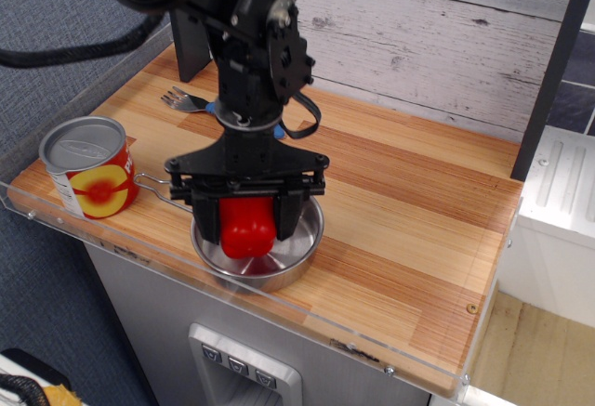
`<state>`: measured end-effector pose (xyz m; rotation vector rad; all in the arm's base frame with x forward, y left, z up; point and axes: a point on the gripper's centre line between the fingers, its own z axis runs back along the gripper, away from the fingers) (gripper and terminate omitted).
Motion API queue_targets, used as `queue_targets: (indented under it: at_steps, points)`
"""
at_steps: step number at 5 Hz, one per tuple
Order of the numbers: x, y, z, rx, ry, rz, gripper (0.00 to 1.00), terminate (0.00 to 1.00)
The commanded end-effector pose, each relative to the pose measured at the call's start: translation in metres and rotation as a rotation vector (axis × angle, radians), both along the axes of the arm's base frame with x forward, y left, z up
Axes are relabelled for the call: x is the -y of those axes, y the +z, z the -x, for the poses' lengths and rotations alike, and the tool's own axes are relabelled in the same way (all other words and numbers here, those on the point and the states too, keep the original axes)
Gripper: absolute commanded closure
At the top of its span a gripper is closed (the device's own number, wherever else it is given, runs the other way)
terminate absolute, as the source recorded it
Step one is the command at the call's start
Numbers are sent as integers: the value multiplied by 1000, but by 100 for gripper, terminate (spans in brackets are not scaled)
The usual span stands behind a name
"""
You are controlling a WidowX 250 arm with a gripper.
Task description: Move red block from silver pot and place right upper corner.
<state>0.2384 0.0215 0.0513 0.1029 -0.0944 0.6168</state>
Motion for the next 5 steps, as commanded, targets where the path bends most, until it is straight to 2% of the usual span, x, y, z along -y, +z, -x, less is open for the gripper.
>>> queue_targets:
  at_steps: [1,2,3,4,5]
  points:
    - [5,34,-15,96,-84,-13,100,0]
    - [22,45,-33,186,-1,6,100,0]
    - [37,51,-58,249,75,30,100,0]
    - [49,47,-85,245,65,36,100,0]
    - [65,33,-122,249,-40,154,100,0]
